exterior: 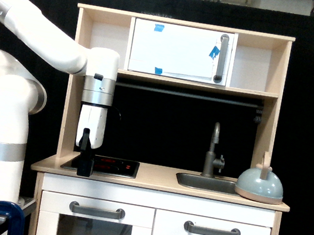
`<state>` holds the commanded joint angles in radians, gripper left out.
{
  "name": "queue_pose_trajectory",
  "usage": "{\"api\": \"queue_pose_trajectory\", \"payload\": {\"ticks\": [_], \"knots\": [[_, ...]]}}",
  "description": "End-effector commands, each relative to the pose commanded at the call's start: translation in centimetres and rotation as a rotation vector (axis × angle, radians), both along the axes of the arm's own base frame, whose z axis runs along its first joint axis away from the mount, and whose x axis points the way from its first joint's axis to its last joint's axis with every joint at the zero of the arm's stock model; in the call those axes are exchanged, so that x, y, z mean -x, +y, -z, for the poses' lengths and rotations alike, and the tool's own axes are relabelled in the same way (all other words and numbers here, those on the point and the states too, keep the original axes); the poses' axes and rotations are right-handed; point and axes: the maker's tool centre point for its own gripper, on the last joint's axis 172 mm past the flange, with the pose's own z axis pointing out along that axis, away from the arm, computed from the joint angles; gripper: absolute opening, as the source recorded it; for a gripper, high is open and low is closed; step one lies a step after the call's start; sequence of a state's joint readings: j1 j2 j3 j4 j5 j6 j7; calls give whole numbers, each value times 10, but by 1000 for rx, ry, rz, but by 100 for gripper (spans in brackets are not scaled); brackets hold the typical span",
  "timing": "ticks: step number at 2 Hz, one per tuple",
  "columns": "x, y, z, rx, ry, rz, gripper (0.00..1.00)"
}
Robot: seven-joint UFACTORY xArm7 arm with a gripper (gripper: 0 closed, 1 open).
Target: Place the teapot on the stove
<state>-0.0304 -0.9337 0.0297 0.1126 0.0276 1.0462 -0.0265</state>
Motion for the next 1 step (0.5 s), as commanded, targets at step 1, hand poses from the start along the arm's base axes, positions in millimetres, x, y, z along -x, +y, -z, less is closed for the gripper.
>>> {"api": "queue_pose_trajectory", "payload": {"ticks": [1], "knots": [[-7,1,-9,-1,-52,-52,100]]}}
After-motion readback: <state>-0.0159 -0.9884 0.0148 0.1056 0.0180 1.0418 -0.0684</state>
